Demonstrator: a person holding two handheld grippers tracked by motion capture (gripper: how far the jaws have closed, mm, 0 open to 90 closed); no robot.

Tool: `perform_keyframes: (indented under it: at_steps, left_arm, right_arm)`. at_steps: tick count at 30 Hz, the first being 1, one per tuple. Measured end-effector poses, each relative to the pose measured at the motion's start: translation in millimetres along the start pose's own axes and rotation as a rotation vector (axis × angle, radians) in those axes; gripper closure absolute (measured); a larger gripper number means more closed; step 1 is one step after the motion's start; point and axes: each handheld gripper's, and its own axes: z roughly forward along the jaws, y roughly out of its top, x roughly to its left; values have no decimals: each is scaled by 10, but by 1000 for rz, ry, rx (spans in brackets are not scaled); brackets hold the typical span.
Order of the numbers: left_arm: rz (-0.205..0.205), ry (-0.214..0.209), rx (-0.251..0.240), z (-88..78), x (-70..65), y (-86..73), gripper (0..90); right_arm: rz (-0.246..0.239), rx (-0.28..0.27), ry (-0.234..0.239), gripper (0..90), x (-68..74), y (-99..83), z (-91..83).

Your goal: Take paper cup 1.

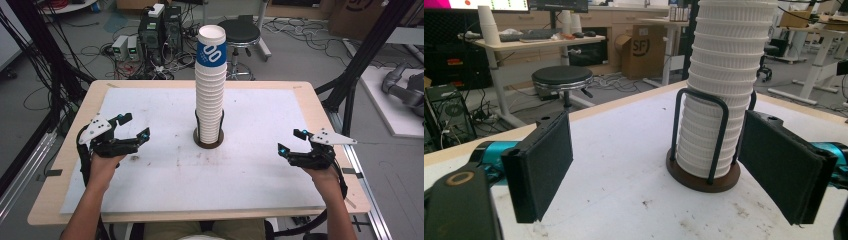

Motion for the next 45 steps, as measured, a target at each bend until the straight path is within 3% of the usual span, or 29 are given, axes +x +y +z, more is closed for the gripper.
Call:
perform_keyframes:
  at_steps: [15, 23, 26, 34, 40, 45]
  left_arm:
    - [-12, 4, 5, 7, 1, -26, 144]
    - [-14, -1, 5, -13, -1, -25, 144]
    - [-16, -5, 5, -5, -4, -25, 144]
    - [-18, -20, 5, 8, -24, -14, 144]
    - [-20, -34, 6, 21, -31, -3, 144]
    - [-25, -37, 7, 27, -29, -6, 144]
  right_arm:
    - [14, -12, 6, 192, -35, -19, -2]
    - [29, -45, 37, 192, 21, 38, 64]
    - [32, -65, 73, 192, 47, 94, 65]
    - [34, -102, 222, 192, 201, 452, 255]
    - [21, -96, 292, 192, 282, 873, 449]
    - [-28, -92, 330, 192, 354, 1199, 619]
